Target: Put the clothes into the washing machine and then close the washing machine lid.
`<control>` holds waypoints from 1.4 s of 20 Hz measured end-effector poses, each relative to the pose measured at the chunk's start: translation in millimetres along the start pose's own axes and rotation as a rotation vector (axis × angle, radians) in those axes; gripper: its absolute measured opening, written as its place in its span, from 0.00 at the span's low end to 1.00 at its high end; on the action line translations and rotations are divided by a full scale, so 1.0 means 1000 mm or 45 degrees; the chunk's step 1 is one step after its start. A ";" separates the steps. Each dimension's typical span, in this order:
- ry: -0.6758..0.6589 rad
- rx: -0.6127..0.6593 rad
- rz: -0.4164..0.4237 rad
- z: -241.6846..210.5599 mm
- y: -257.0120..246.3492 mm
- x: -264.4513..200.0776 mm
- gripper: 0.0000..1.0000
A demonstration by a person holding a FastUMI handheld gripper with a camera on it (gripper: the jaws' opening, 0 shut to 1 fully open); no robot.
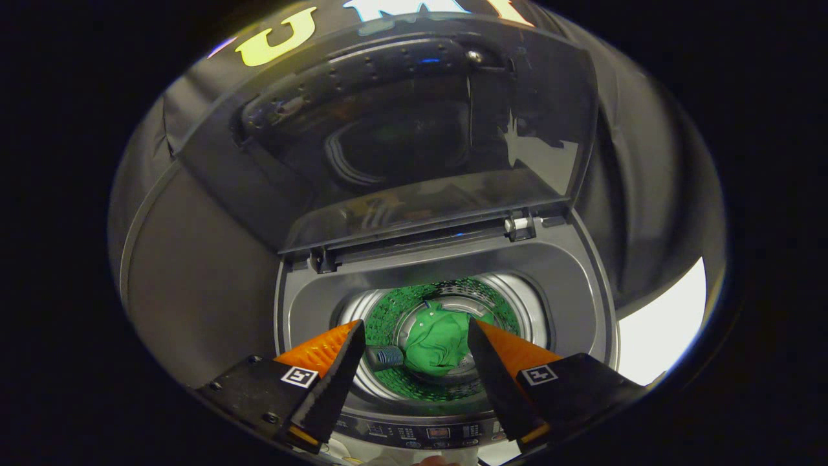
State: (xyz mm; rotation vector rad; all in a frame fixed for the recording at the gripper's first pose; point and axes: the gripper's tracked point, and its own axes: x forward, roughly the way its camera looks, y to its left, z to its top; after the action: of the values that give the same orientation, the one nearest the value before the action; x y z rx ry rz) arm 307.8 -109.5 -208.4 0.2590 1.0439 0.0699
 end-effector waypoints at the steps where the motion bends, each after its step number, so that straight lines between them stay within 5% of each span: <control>1: -0.023 -0.007 0.003 0.004 0.003 -0.007 0.98; 21: -0.485 -0.150 0.051 0.149 0.066 -0.180 0.98; 28: -0.571 -0.145 0.057 0.210 0.079 -0.204 0.98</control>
State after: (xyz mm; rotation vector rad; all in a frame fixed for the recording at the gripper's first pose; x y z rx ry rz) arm 391.2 -107.0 83.7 0.1833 0.5860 0.1059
